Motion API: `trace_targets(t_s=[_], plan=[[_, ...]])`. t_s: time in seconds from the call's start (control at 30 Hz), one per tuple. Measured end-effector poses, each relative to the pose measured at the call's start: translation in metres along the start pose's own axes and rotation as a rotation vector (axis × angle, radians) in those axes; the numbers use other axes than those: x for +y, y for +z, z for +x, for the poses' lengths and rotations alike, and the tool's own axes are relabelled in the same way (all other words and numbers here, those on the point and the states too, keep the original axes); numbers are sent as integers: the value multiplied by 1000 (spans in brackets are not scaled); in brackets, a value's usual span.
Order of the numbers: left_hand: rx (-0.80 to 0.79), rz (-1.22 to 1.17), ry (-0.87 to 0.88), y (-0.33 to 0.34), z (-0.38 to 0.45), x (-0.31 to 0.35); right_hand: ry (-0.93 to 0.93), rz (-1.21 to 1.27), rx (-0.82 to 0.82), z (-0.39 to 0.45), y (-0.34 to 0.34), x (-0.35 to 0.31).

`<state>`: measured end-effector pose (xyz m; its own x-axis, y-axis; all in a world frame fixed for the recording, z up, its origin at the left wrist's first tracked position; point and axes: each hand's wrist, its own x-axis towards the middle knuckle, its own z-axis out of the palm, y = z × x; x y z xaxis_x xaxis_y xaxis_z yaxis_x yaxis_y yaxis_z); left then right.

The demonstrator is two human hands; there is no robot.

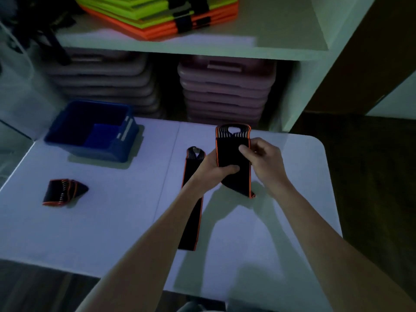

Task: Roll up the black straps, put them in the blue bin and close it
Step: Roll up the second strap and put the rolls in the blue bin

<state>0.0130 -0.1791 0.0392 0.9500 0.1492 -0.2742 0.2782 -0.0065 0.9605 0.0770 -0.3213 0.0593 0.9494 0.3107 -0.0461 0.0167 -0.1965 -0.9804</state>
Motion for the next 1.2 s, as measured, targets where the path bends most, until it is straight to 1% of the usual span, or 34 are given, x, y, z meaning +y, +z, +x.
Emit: trace_targets(t_s=[0.1,0.2,0.27,0.4,0.47,0.57,0.8,1.0,1.1,1.2], plan=[[-74,154,-110,-22,-26,-27,-72,48,9,-11,23,-27],[-78,325,-146,-40,-56,-55,-40,177,37,-20,43,-47],[-34,281,-119,-47,-75,-65,-17,223,49,-27,55,-54],[87,105,-102,-64,-101,-83,27,242,63,-41,74,-58],[108,103,-112,-71,-111,-89,47,225,57,-47,81,-56],[130,187,-126,-79,-124,-100,96,222,68,-57,90,-46],[172,413,-264,-85,-120,-136,194,156,62,-71,104,-8],[141,532,-380,-90,-97,-149,257,121,43,-56,112,17],[111,610,-385,-90,-90,-153,271,95,18,-43,116,29],[126,641,-387,-89,-85,-158,282,43,12,-31,118,40]])
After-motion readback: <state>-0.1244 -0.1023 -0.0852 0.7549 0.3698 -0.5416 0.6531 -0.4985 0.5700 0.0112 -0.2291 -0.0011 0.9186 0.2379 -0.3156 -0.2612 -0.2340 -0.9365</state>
